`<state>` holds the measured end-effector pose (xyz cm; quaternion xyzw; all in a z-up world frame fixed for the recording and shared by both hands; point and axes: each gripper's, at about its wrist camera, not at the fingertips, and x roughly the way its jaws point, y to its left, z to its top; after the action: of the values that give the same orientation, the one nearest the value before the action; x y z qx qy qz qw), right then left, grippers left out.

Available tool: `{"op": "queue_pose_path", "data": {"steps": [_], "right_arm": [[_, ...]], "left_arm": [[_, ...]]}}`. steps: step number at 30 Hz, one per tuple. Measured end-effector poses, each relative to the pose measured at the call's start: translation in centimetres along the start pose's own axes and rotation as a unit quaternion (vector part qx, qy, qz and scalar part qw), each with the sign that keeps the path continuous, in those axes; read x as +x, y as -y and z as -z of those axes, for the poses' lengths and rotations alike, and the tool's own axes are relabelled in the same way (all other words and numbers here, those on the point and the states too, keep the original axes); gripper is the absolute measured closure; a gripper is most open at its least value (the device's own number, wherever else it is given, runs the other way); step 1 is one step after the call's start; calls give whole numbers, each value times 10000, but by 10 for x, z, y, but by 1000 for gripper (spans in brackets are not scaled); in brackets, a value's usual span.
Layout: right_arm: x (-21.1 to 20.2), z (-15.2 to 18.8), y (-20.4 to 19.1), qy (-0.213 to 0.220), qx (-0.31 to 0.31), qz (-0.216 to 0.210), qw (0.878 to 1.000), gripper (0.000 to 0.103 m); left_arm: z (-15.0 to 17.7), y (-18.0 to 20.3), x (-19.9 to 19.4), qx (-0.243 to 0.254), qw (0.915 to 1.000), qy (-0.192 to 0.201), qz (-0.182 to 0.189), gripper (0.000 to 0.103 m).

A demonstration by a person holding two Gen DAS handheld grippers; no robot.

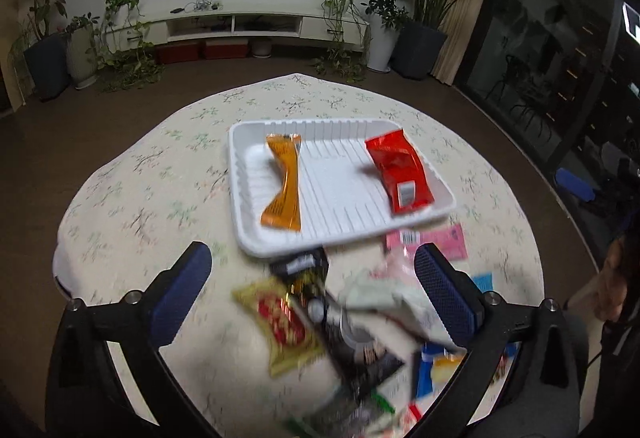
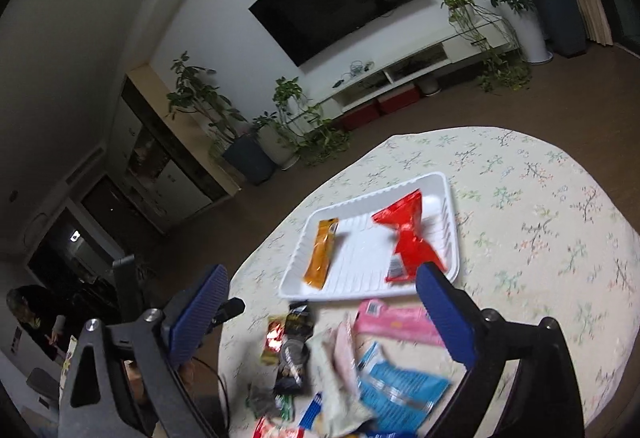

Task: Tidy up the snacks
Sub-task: 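Move the left gripper to the clear green-edged candy bag and grasp it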

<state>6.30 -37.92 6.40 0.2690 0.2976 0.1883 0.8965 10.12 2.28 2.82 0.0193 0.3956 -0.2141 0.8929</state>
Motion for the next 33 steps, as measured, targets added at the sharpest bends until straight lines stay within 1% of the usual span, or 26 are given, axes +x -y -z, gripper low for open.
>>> {"op": "queue_pose_path", "data": {"steps": [1, 4, 7, 9, 10, 12, 13, 14, 15, 16, 17, 19, 22, 24, 26, 28, 30, 33], "right_arm": [[-7, 10, -4, 5, 4, -41, 10000, 6], [-22, 32, -8, -46, 143, -107, 9998, 6], [-32, 59, -12, -205, 220, -89, 9995, 6], [-36, 76, -12, -346, 281, -87, 9990, 6], [-39, 85, -14, -415, 321, -114, 9986, 6], [-41, 100, -15, -578, 343, -142, 9976, 6], [-42, 104, -15, -615, 330, -120, 9975, 6], [-43, 109, -16, -657, 284, -83, 9974, 6], [-43, 113, -16, -687, 239, -60, 9973, 6], [-42, 115, -16, -720, 209, -37, 9972, 6], [-42, 118, -16, -755, 197, -20, 9969, 6], [-41, 122, -15, -802, 186, -29, 9966, 6], [-40, 128, -16, -835, 84, 19, 9965, 6], [-38, 129, -17, -862, 33, 33, 9963, 6], [-37, 130, -17, -901, 25, 12, 9959, 7], [-35, 131, -17, -920, 24, -2, 9958, 7], [-33, 131, -17, -950, 52, -17, 9955, 7], [-30, 133, -17, -1000, 71, -30, 9950, 7]], "left_arm": [[10, 2, -10, 20, 10000, -23, -90, 0], [37, 1, -29, -36, 9999, -84, -100, 0], [63, 3, -45, 159, 9996, -239, 51, 0], [74, 3, -48, 350, 9983, -428, 206, 0], [81, 4, -50, 527, 9968, -517, 298, 0], [86, 9, -47, 842, 9937, -670, 305, 3], [88, 14, -47, 1120, 9902, -777, 301, 8], [88, 17, -41, 1331, 9866, -892, 315, 10], [91, 22, -38, 1587, 9815, -1019, 329, 15], [90, 24, -33, 1717, 9784, -1094, 353, 20], [91, 26, -27, 1876, 9739, -1203, 424, 23], [90, 29, -14, 2120, 9659, -1407, 479, 34], [91, 33, 8, 2512, 9512, -1734, 459, 38], [93, 34, 17, 2622, 9451, -1879, 517, 40], [96, 35, 25, 2744, 9371, -2054, 663, 42], [98, 38, 32, 2869, 9307, -2173, 656, 44], [99, 39, 39, 2947, 9262, -2267, 630, 44], [97, 40, 47, 2959, 9236, -2352, 646, 44]]}}
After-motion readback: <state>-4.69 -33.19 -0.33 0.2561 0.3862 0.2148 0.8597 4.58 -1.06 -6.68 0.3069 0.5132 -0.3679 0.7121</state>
